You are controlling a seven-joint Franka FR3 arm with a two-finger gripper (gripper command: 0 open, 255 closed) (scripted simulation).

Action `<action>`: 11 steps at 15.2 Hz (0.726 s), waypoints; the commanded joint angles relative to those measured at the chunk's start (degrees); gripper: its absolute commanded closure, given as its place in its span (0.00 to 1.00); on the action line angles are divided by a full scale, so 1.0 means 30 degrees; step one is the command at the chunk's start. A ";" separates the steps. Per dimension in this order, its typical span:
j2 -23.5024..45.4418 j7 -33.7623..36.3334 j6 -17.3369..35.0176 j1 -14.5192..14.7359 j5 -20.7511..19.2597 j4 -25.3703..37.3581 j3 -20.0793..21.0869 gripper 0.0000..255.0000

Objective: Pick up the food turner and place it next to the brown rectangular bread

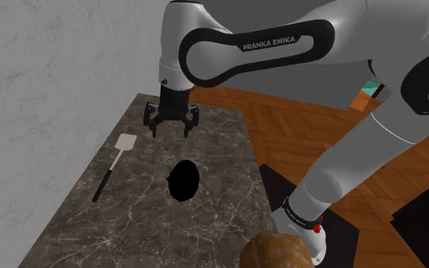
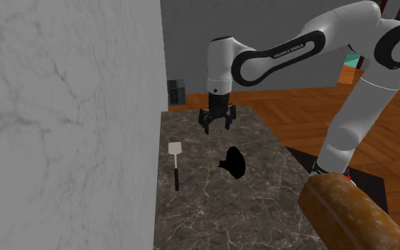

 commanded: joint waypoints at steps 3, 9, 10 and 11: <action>0.4057 0.3852 0.1046 0.0044 -0.2512 0.2314 0.1165 0.00; 0.9712 0.8693 0.1109 0.2043 -0.6229 0.6609 0.0692 0.00; 1.0594 0.9319 0.1003 0.2500 -0.6702 0.7449 0.0451 0.00; 1.1460 0.9890 0.0870 0.2973 -0.7122 0.8328 0.0183 0.00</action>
